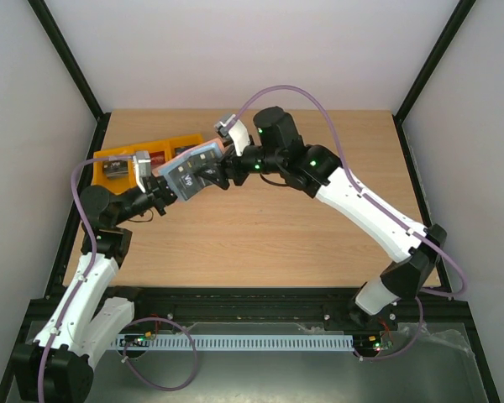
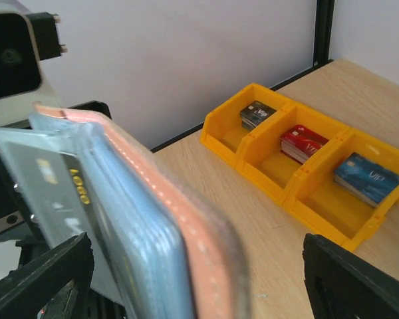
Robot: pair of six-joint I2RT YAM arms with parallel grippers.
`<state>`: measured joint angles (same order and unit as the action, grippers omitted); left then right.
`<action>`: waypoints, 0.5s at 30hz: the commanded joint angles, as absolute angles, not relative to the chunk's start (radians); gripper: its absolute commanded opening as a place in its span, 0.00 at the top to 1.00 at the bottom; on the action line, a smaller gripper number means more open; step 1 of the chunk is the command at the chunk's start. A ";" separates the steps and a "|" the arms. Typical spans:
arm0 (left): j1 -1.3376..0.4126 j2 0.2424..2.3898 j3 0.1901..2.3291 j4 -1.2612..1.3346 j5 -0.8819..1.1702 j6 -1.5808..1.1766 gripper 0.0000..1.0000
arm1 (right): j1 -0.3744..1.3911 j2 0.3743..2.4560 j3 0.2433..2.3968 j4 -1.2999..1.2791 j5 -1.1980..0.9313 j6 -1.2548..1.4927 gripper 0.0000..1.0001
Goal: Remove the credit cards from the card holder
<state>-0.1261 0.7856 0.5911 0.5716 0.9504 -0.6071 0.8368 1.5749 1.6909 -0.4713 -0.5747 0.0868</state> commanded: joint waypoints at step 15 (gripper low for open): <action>-0.132 0.753 0.581 0.670 1.041 -0.612 0.98 | 0.815 1.560 1.746 -0.602 -0.775 0.001 0.65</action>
